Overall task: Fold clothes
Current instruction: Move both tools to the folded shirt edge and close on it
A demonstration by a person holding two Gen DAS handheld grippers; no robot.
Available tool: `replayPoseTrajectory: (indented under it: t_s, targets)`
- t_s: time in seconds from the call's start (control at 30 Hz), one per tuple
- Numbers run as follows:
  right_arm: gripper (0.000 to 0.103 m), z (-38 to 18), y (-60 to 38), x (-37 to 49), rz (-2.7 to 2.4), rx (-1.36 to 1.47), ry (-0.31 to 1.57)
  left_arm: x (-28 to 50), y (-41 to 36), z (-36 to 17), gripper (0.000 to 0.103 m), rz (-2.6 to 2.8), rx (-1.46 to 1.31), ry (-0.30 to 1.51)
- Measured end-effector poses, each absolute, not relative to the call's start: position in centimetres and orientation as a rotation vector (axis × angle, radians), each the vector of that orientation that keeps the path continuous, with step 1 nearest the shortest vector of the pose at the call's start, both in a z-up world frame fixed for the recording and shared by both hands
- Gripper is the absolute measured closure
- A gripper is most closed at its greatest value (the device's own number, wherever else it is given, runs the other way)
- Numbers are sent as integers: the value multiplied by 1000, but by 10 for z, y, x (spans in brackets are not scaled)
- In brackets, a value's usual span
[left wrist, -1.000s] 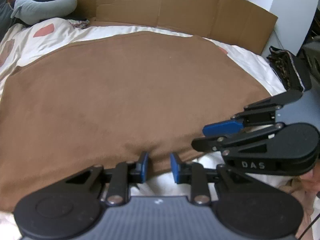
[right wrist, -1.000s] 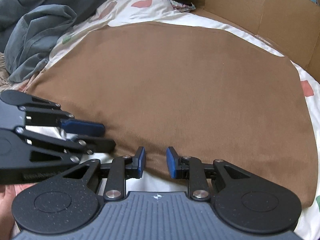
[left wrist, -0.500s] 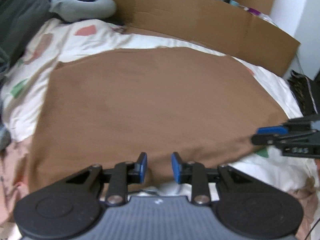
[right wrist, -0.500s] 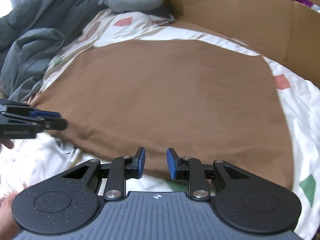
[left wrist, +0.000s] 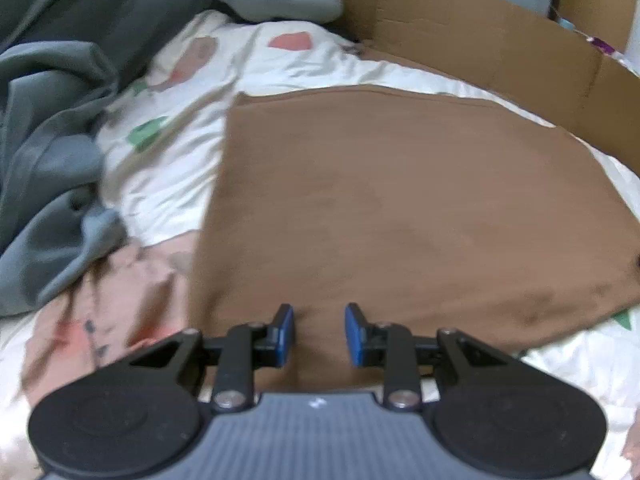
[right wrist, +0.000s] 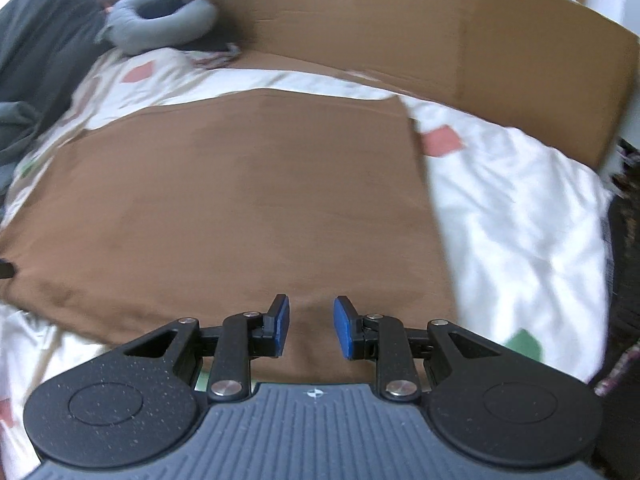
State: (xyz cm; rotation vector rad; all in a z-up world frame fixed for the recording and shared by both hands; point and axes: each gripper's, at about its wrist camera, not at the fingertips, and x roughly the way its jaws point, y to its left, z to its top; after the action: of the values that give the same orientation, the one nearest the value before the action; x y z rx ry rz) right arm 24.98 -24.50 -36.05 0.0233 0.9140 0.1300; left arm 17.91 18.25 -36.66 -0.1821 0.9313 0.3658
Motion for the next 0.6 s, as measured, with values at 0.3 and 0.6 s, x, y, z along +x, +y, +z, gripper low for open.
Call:
replayPoseTrajectory:
  t_s: [0.3, 0.6]
  targets:
    - [71, -374, -294, 243, 16, 51, 947, 161, 206, -368, 73, 445, -245, 933]
    - [71, -371, -317, 228, -31, 187, 942, 139, 227, -351, 70, 542, -282, 920]
